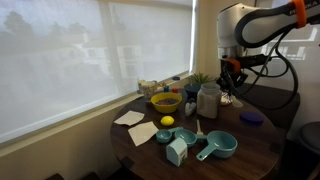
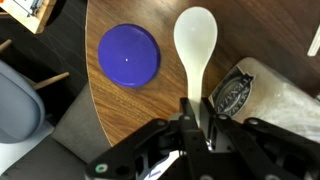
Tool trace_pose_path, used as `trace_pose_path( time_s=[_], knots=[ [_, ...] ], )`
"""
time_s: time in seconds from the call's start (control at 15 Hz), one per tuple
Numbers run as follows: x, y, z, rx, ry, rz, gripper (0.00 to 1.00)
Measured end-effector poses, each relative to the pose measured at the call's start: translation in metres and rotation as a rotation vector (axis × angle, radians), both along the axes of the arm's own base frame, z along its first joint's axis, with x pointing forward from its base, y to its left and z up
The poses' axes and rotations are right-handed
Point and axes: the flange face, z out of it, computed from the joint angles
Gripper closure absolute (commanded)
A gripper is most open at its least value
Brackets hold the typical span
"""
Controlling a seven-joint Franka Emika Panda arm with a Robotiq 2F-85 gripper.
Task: Use the white plastic spoon to put some of the contents of the glass jar onto the white plate
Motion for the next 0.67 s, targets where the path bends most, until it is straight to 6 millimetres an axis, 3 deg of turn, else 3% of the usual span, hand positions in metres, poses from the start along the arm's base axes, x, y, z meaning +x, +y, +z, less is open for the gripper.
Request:
trace_pose_path(
  time_s=[0.33,0.67],
  knots=[
    [-0.012,0.033,-0.043,0.002,0.085,0.013,0.97],
    [-0.018,0.041,-0.068,0.015,0.097,-0.03,0.97]
  ],
)
